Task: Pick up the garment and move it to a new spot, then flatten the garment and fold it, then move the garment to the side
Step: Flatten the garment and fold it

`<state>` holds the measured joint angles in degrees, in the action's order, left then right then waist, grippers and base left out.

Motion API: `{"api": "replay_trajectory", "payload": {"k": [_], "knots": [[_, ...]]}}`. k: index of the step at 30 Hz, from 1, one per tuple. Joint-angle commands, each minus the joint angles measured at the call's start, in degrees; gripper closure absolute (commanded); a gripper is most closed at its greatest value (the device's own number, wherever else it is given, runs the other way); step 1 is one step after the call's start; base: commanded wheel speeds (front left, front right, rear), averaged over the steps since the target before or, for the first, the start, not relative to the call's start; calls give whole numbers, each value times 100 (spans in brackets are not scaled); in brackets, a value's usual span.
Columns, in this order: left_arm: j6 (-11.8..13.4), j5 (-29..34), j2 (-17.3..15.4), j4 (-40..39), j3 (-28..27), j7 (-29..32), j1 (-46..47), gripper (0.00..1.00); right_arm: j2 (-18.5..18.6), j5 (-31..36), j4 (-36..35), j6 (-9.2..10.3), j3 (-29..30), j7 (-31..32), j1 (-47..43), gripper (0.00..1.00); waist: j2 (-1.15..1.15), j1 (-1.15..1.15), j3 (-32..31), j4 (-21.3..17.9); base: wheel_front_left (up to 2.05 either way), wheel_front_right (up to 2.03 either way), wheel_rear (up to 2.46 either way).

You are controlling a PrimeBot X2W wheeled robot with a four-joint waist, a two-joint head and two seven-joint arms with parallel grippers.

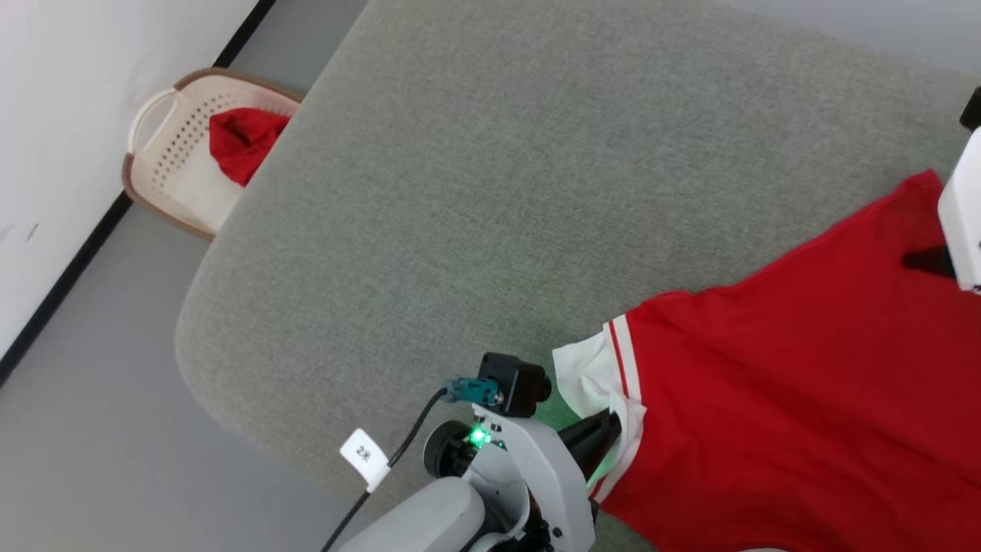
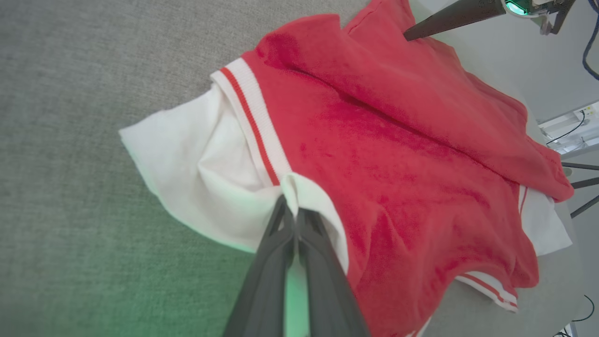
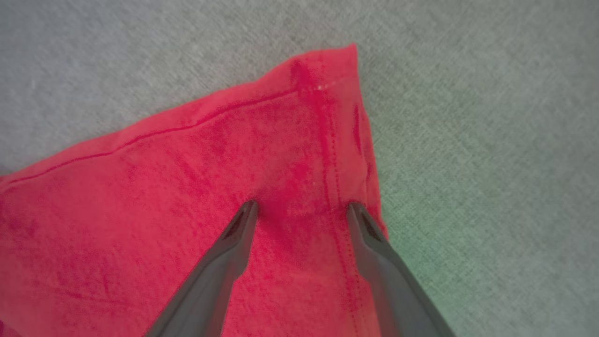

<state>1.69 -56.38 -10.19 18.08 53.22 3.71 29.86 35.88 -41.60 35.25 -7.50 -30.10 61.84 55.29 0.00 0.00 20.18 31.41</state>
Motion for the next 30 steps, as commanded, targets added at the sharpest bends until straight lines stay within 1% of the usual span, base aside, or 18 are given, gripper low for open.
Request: {"api": "replay_trajectory", "payload": {"k": [1, 4, 5, 6, 7, 11, 14, 17, 23, 27, 30], "knots": [[-35, 0, 20, 51, -24, -36, 56, 100, -41, 64, 156, 2, -97, 110, -5, 0, 0, 0, 106, 89, 0, 0, 0], [-70, -19, 37, 126, -40, -81, 71, 100, -107, 114, 367, 2, -151, 312, 19, 0, 0, 0, 110, 89, 0, 0, 0], [-86, -28, 40, 156, -40, -81, 77, 100, -119, 127, 428, 3, -142, 355, 41, 12, 0, 0, 106, 87, 0, 0, 0], [-87, -34, 40, 184, -42, -91, 82, 100, -123, 134, 476, 3, -140, 396, 48, 63, 0, 0, 99, 85, 0, 0, 0], [-98, -38, 44, 209, -44, -96, 87, 100, -121, 152, 506, 3, -148, 427, 77, 100, 0, 0, 91, 83, 0, 0, 0], [-124, -55, 69, 280, -37, -91, 111, 100, -117, 218, 629, 3, -66, 349, 166, 100, 0, 0, 45, 75, 0, 0, 0], [-159, -76, 72, 350, -28, -65, 140, 100, -118, 299, 696, 3, 54, 146, 214, 100, 0, 0, -19, 64, 0, 0, 0], [-154, -119, 19, 389, -71, -51, 137, 100, -193, 333, 694, 3, 120, -100, 290, 100, 0, 0, -96, -39, 0, 0, 0], [-22, -175, -275, 313, -195, 190, 286, 100, -408, 258, 753, 3, 281, -475, 506, 100, 0, 0, -329, -317, 0, 0, 0], [106, -211, -605, 131, -278, 571, 502, 100, -625, 133, 735, 2, 373, -728, 671, 100, 0, 0, -550, -538, 0, 0, 0], [265, -138, -921, -22, -340, 899, 780, 100, -741, 78, 625, 3, 356, -971, 772, 100, 0, 0, -735, -705, 0, 0, 0]]}}
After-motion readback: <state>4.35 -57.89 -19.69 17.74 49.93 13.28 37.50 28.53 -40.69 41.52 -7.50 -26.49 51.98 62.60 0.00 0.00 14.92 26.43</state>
